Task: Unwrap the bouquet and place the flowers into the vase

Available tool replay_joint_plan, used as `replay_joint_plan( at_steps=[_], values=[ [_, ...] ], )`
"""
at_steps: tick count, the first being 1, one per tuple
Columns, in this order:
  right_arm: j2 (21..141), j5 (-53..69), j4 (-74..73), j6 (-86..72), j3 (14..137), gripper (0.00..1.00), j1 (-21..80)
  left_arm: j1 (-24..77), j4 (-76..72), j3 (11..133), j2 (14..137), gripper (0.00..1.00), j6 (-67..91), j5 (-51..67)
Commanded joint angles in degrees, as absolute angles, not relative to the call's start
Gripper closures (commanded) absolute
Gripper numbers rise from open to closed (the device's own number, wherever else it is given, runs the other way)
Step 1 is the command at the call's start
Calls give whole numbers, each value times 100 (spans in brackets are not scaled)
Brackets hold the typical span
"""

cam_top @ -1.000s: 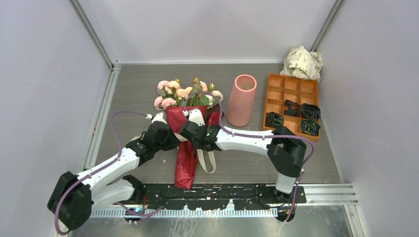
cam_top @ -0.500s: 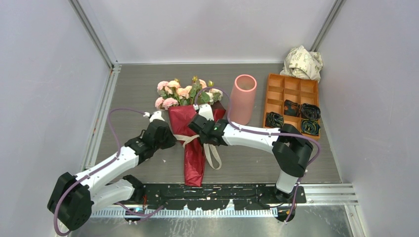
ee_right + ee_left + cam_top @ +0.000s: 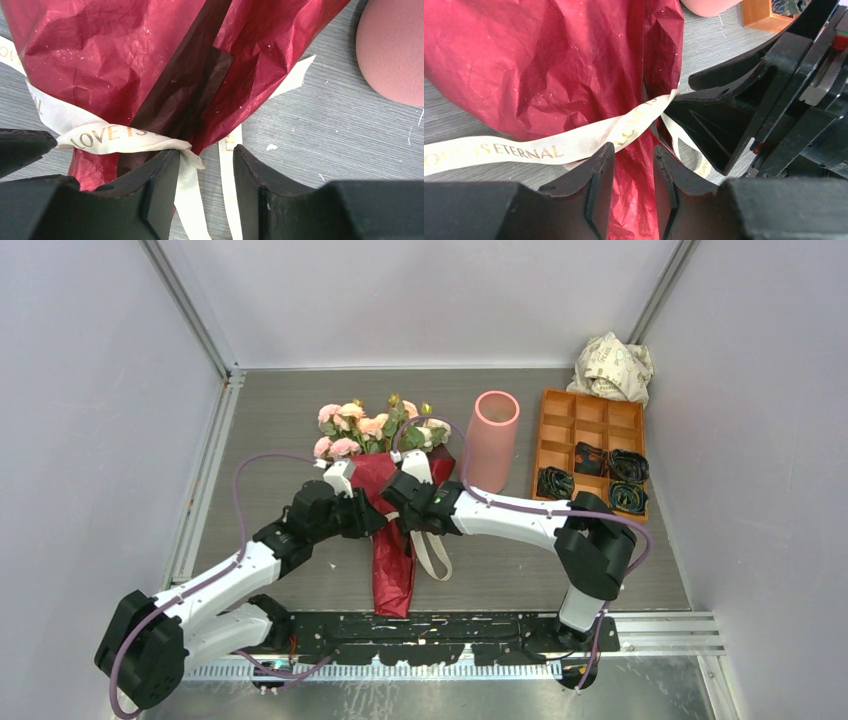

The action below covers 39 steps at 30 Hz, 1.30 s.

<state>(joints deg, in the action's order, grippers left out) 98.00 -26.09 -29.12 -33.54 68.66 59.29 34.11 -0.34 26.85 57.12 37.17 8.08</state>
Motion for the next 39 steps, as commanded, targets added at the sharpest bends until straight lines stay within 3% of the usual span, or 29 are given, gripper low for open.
replay_joint_plan(
  at_steps=[1,14,28,33,39],
  values=[
    [9344,-2676,-2820,-3379,6924,48,5950,3400,-411,2718,5720,65,3353,1100],
    [9330,-2628,-2821,-3401,6995,47,5944,3401,-183,2441,5488,65,3065,758],
    [9270,-2583,-2794,-3425,6961,48,5947,3393,-737,2581,6413,68,3304,968],
    [9256,-2540,-2785,-3455,6953,48,5942,3395,-657,2743,6433,85,3433,856],
    [9268,-2550,-2757,-3463,6924,48,5939,3394,714,3059,5564,92,3566,-705]
  ],
)
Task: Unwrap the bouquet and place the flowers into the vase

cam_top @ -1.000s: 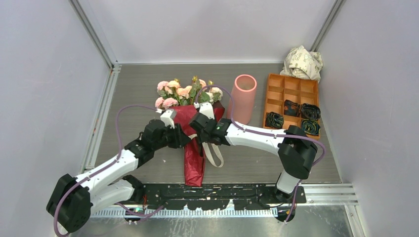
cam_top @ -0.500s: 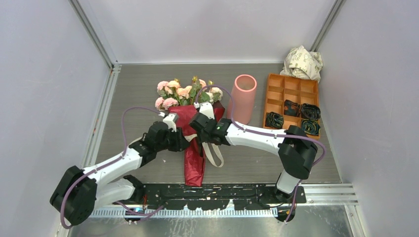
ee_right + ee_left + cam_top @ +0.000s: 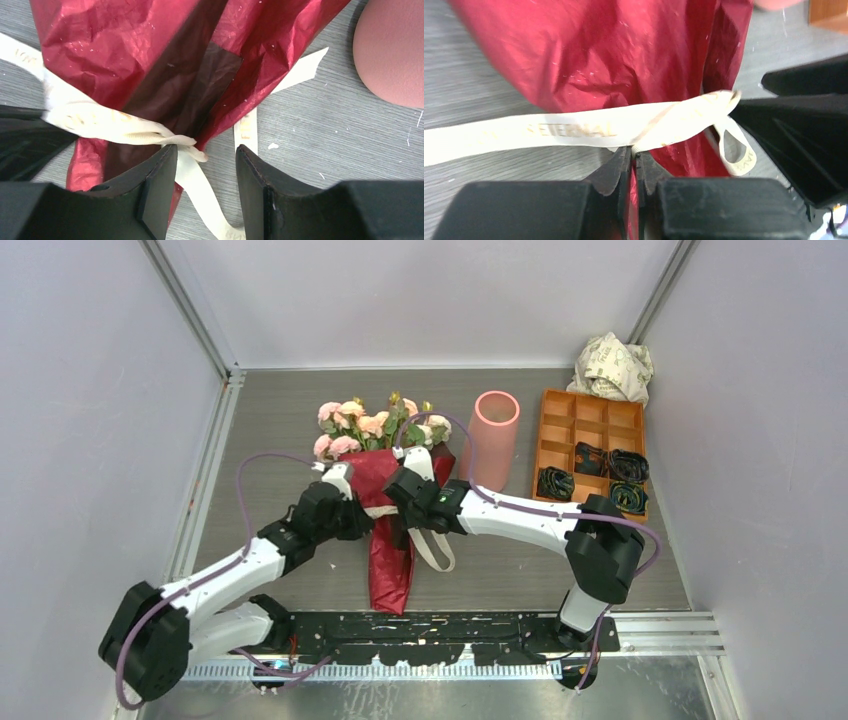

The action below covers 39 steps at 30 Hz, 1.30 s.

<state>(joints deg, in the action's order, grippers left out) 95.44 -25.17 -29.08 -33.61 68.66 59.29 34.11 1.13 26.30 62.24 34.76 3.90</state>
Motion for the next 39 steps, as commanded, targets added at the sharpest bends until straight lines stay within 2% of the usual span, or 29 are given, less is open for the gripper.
replay_joint_plan(
  at_steps=[1,14,25,39],
  values=[
    [9292,-2553,-2752,-3456,6926,48,5939,3395,869,3085,5425,92,3520,-767],
    [9610,-2349,-2706,-3382,7232,48,5929,3386,1662,2959,4666,92,3794,-967],
    [8930,-1777,-2446,-3786,6864,47,6189,3390,1836,3134,4804,92,3770,-1142],
    [9346,-1510,-2247,-3923,6713,49,6202,3392,2122,3281,4629,92,3670,-1266]
  ],
)
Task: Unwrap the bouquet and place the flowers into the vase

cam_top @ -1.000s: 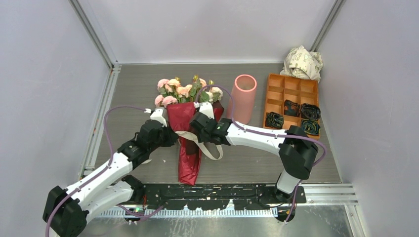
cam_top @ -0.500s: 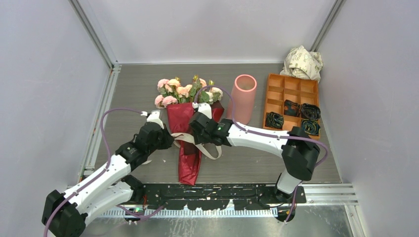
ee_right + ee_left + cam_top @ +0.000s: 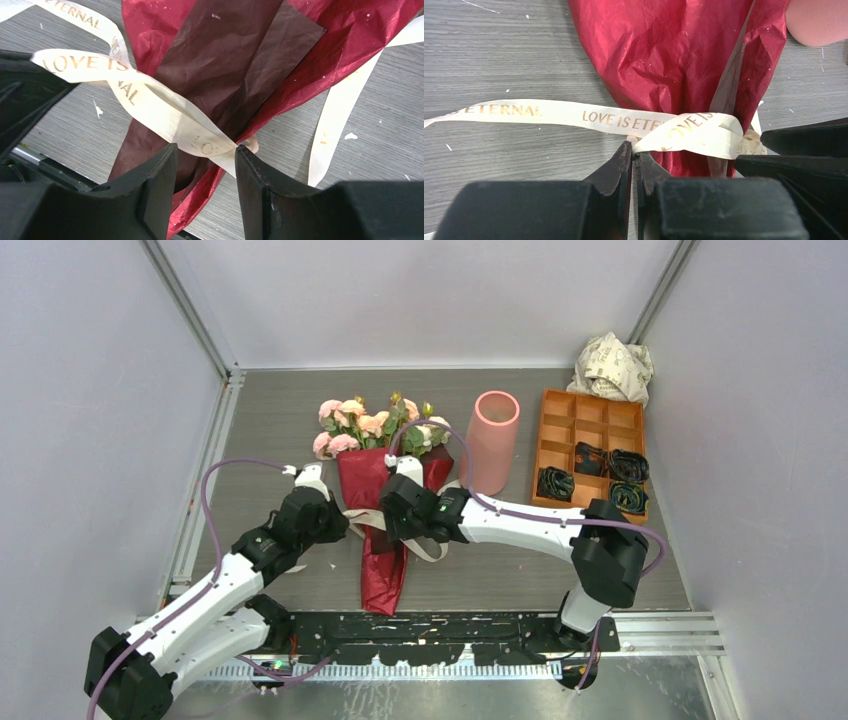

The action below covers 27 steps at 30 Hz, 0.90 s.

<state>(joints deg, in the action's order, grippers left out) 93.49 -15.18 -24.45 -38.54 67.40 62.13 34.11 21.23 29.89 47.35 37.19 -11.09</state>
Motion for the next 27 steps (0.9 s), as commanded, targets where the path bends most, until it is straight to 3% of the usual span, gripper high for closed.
replay_joint_plan(
  at_steps=[1,5,10,20,27],
  values=[
    [9357,-1524,-2250,-3902,6719,49,6198,3390,2120,3274,4635,92,3680,-1258],
    [9504,-1560,-2265,-3848,6793,51,6205,3385,2085,3246,4635,92,3709,-1230],
    [9667,-1708,-2378,-3742,6964,60,6204,3385,2116,3254,4595,92,3709,-1230],
    [9585,-2385,-2793,-3604,7044,91,6191,3387,2641,3651,4587,91,3824,-1807],
    [9336,-2795,-3079,-3625,6896,92,6035,3201,3019,3964,4765,91,3942,-2303]
  ],
)
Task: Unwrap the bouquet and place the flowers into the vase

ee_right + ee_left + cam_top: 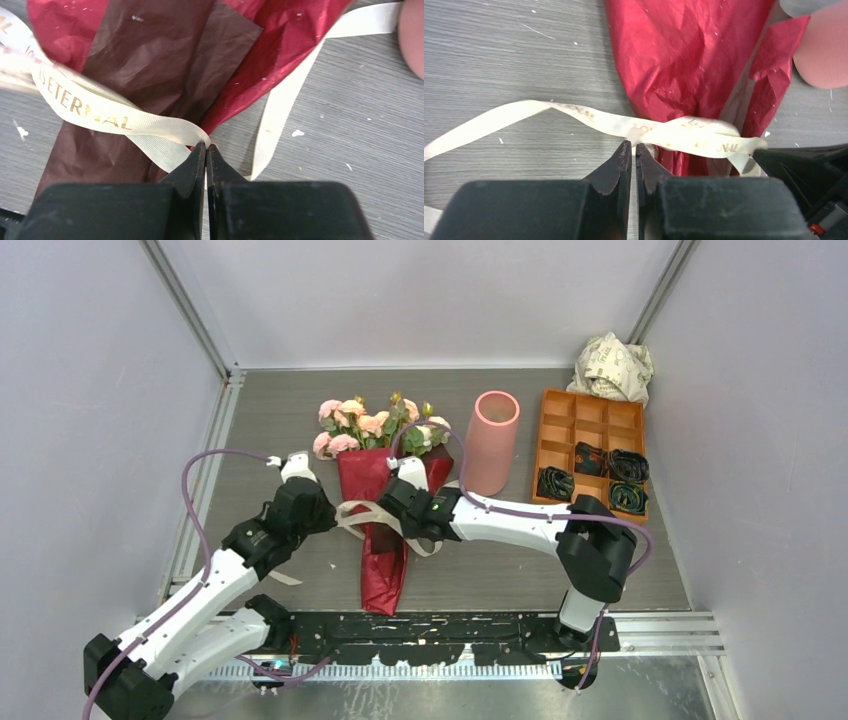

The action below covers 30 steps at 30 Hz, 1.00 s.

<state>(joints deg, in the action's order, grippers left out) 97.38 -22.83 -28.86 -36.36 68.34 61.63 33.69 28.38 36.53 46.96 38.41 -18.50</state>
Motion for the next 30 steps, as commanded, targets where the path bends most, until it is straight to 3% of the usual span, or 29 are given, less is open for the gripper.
replay_joint_plan(
  at_steps=[1,13,15,18,23,30],
  values=[
    [9282,-2848,-3114,-3645,6846,92,5992,3142,3029,3984,4796,91,3950,-2310],
    [8572,-3016,-3290,-3727,6202,96,5349,1971,3096,4013,5002,91,4137,-1705],
    [8631,-3023,-3376,-3731,6230,92,5299,1910,2770,3974,4997,91,4013,-1230],
    [8743,-3099,-3568,-3731,6372,75,5287,1907,2321,3933,4954,89,3868,-363],
    [8589,-2907,-3583,-3536,6645,59,5350,1907,2317,4060,4978,87,3787,-192],
    [8512,-2447,-3331,-3328,6846,55,5784,1907,2499,4144,4938,82,3753,-158]
  ],
)
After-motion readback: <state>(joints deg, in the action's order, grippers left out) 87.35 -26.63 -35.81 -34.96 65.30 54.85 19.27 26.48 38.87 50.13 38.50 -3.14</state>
